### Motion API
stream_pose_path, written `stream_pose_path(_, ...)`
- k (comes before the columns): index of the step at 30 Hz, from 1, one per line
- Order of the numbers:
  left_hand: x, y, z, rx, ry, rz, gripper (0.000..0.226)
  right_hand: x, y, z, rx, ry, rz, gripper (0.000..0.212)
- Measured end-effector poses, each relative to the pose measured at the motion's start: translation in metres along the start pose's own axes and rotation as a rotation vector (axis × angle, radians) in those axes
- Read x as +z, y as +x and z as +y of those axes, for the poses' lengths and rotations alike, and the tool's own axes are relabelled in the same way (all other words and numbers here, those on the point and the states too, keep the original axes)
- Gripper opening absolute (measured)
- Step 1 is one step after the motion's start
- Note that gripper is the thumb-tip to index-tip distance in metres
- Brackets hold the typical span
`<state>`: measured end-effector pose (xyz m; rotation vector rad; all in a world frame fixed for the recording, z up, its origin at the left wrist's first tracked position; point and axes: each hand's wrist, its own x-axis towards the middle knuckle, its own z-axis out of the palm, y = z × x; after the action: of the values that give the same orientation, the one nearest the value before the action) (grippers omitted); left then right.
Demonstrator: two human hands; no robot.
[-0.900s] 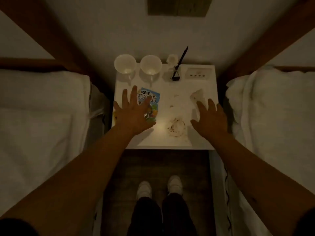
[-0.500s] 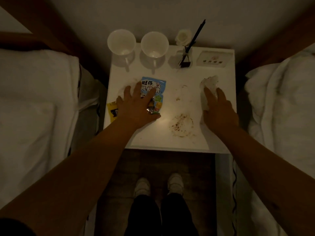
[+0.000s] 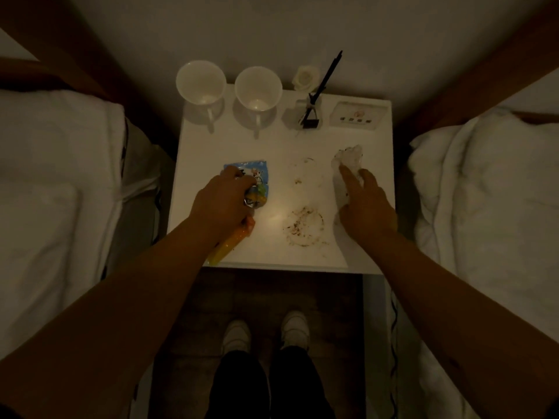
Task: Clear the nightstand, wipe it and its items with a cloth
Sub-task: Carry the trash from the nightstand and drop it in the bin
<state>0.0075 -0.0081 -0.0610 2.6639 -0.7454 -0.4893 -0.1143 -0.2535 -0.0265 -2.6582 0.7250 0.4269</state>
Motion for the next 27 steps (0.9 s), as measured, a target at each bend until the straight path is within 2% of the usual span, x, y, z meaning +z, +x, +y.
stream_pose_path(5,-0.021,-0.013,0.006,-0.005,-0.117,0.051,0.036,-0.011,-0.023,-0.022,-0.064,0.032,0.0,0.078)
stream_pose_path(13,-0.112,-0.061,0.015,-0.056,-0.236,0.21,0.04,-0.052,-0.081,-0.102,-0.238,0.051,0.012,0.083)
stream_pose_path(17,-0.161,-0.121,0.008,-0.192,-0.257,0.255,0.043,-0.08,-0.12,-0.152,-0.347,0.052,0.006,0.083)
stream_pose_path(21,-0.204,-0.199,0.007,-0.396,-0.29,0.388,0.034,-0.106,-0.16,-0.204,-0.505,0.039,-0.041,0.084)
stream_pose_path(27,-0.251,-0.334,0.012,-0.618,-0.226,0.558,0.047,-0.128,-0.242,-0.28,-0.869,0.019,-0.103,0.084)
